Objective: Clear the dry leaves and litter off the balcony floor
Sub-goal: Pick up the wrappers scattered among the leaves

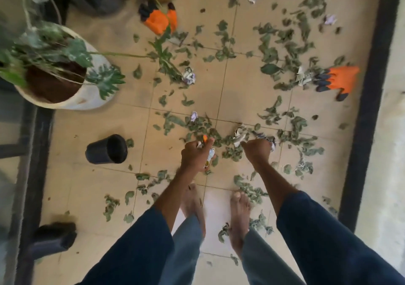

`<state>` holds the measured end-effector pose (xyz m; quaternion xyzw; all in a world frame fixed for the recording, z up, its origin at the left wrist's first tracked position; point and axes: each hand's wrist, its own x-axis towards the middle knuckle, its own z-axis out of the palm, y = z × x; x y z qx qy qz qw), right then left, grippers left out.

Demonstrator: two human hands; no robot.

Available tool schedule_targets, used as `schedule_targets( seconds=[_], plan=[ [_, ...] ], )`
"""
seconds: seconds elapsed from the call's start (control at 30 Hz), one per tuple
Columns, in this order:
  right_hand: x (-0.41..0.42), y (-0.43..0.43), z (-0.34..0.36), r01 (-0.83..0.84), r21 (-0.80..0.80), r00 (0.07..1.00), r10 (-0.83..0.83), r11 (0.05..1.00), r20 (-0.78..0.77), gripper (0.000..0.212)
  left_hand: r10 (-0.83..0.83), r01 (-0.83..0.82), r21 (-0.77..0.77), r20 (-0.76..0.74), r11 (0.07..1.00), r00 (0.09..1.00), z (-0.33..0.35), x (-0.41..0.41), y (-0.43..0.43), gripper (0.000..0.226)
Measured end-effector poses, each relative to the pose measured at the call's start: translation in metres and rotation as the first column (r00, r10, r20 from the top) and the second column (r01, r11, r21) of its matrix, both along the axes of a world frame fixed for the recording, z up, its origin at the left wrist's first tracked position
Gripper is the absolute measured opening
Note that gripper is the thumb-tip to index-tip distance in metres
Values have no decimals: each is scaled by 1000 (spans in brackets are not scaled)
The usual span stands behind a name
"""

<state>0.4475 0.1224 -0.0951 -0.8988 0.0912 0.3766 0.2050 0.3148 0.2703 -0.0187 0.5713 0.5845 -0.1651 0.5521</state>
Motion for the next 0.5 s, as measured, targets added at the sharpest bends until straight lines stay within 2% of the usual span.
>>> schedule_targets(
  seconds=[0.17,0.23,0.27,0.37,0.43,0.5],
  plan=[
    [2,28,-62,196,-8,981,-196,981,-17,46,-26,27,-46,28,999,999,-42,0,-7,44],
    [1,37,-84,195,-54,981,-196,979,-3,64,-52,54,-60,26,997,998,-62,-2,-4,42],
    [1,42,-92,201,-82,979,-202,976,5,62,-52,54,-79,24,995,998,-72,-4,-1,43],
    [3,47,-103,184,-140,983,-181,973,33,35,18,-17,-113,3,993,1000,-92,-6,6,52],
    [-1,44,-94,169,-134,985,-162,976,63,30,71,-73,-98,-23,992,997,-94,-7,10,54],
    [-8,35,-76,185,-47,980,-180,982,83,34,102,-105,-92,-34,990,994,-88,-7,9,52]
  ],
)
